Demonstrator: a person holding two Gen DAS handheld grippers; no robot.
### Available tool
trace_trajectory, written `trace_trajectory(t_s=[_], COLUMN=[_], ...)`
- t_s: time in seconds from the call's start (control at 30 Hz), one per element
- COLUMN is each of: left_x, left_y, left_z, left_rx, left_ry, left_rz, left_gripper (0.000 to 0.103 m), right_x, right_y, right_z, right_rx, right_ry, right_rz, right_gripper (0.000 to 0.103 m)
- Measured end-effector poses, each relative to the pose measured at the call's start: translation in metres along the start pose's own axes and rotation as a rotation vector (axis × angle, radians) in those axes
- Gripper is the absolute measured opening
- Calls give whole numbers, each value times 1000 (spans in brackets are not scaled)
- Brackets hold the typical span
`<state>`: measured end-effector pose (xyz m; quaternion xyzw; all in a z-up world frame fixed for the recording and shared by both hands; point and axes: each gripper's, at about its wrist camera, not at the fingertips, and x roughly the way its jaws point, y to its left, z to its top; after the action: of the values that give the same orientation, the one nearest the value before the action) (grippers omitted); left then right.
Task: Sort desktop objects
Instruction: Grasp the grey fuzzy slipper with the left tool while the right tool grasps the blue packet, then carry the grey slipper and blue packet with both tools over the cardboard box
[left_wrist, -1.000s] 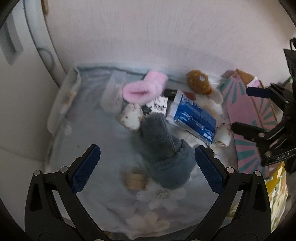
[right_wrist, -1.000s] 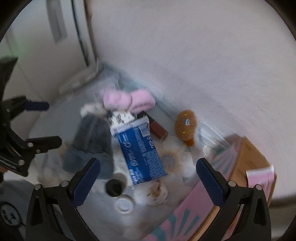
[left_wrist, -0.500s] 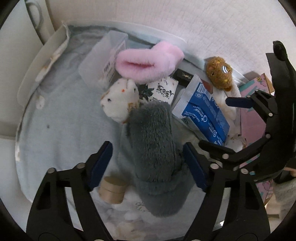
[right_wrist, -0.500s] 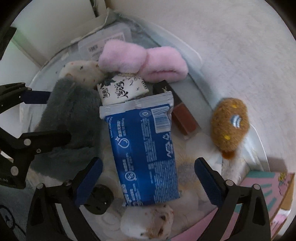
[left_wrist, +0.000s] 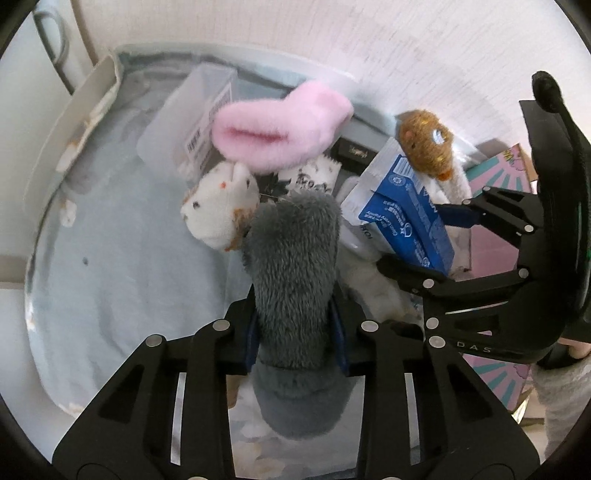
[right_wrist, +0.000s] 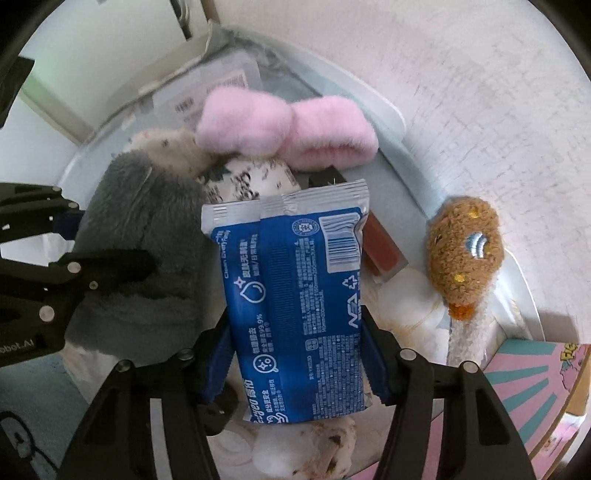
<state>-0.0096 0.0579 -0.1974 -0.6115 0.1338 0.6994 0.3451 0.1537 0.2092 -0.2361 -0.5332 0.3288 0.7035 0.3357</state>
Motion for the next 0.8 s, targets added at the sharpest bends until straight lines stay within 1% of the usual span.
trace_trajectory(t_s=[0.17,0.2,0.37,0.47,0.6,0.63,0.67,0.7,0.8], left_x=[-21,-24,-55,-69,-92,-95,-100,-104,-118], left_y=[-11,-13,-12,-11,-6,-7,-7,-8,-12], left_z=[5,7,13,11,10,11,12,12,12], left_rx=[34,123,143,159,181,187,195,202,231], left_ry=[-30,-15,-47,-62,-83,-90,-97,-103,-124], left_rz=[-17,-48,-69,-83,-99,-103,-106,-110,-125], left_gripper=[28,28,28,28,28,28,28,28,28], right_x=[-22,-29,-57,-65,-97,-102,-103,-101,-117], right_y=[-8,-11,-20,-8,-9,-8,3,10,11], right_z=[-6,-9,-18,-29,-37,-39,-39,-28,-30], right_rx=[49,64,120,156,198,204,210,221,258], right_ry=[-23,-32,-64,-90,-131,-138,-145,-156,-192], right_rz=[2,14,46,55,57,55,49,41,40], right_gripper=[57,57,57,57,57,57,57,57,57])
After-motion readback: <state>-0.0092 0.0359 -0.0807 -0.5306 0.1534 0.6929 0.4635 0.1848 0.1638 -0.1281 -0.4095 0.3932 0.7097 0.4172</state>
